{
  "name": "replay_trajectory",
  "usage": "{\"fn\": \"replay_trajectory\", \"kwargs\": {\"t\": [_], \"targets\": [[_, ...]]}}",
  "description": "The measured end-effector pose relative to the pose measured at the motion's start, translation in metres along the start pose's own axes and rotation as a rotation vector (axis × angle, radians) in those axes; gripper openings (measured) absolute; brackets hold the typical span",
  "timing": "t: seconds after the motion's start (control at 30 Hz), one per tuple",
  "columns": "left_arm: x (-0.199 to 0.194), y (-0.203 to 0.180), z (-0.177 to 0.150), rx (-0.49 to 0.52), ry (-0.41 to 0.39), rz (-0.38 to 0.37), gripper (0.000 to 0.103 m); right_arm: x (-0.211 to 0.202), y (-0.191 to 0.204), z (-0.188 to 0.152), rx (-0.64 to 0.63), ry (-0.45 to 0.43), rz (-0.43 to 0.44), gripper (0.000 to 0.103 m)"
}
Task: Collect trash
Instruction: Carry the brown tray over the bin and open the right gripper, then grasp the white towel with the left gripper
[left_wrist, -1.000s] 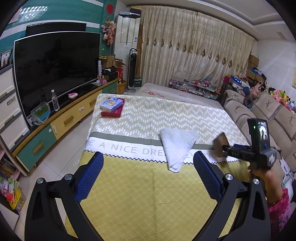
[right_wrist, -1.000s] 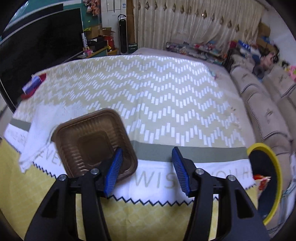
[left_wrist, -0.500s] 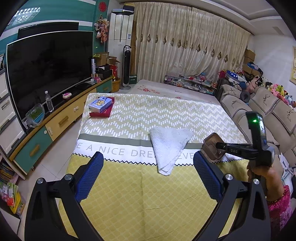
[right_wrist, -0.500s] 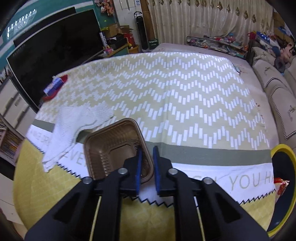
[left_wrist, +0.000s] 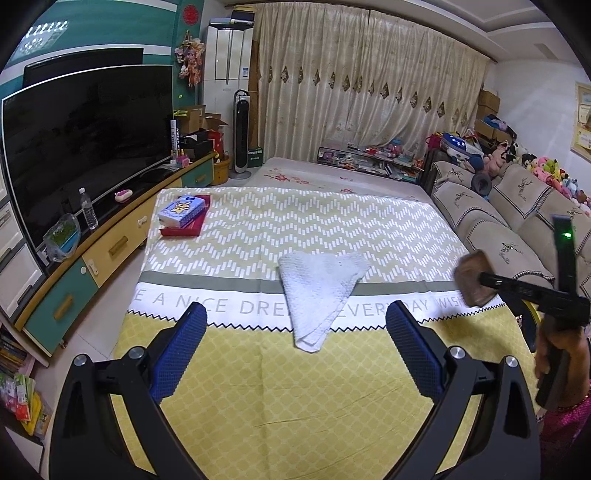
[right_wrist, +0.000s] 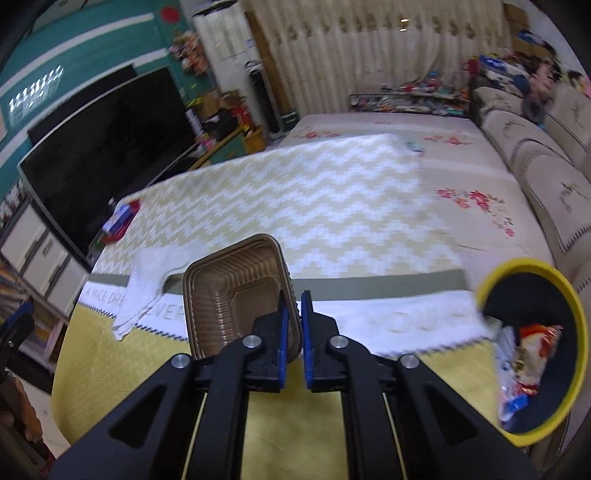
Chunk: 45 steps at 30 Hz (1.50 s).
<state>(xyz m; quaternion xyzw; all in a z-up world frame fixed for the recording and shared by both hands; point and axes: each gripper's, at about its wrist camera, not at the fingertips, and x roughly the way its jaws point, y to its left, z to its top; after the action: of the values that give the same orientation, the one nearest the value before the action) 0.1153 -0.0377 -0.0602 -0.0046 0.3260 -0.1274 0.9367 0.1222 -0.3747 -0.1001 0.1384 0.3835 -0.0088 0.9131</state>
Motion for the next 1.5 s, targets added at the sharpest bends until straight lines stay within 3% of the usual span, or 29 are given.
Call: {"fn": "replay_trajectory", "kwargs": {"t": [0.23,0.43,0.63,0.73,0.8,0.83,0.87,1.17,1.5], "targets": [[0.005,-0.013,0.001,0.013,0.009,-0.009,0.096,-0.039,-0.092,-0.004,0.136,-0.053,-0.181,0.007],[0.011,-0.025,-0.001,0.024,0.017,-0.015,0.096,-0.038,-0.159,-0.020,0.236,-0.013,-0.329,0.007],[0.013,-0.040,0.000,0.051,0.021,-0.016,0.096,-0.024,-0.195,-0.036,0.296,0.030,-0.375,0.007],[0.013,-0.044,0.001,0.059,0.020,-0.017,0.096,-0.019,-0.202,-0.039,0.312,0.031,-0.383,0.008],[0.014,-0.046,0.002,0.065,0.021,-0.016,0.096,-0.017,-0.206,-0.039,0.324,0.023,-0.405,0.024],[0.015,-0.047,0.002,0.068,0.022,-0.016,0.096,-0.019,-0.206,-0.039,0.333,0.008,-0.412,0.042],[0.016,-0.048,0.002,0.070,0.024,-0.016,0.096,-0.022,-0.205,-0.038,0.335,-0.011,-0.412,0.051],[0.047,-0.049,0.006,0.098,0.081,-0.016,0.096,-0.043,-0.163,-0.028,0.253,-0.104,-0.358,0.054],[0.130,-0.044,0.030,0.094,0.192,-0.002,0.096,-0.041,-0.130,-0.024,0.187,-0.106,-0.284,0.056]]}}
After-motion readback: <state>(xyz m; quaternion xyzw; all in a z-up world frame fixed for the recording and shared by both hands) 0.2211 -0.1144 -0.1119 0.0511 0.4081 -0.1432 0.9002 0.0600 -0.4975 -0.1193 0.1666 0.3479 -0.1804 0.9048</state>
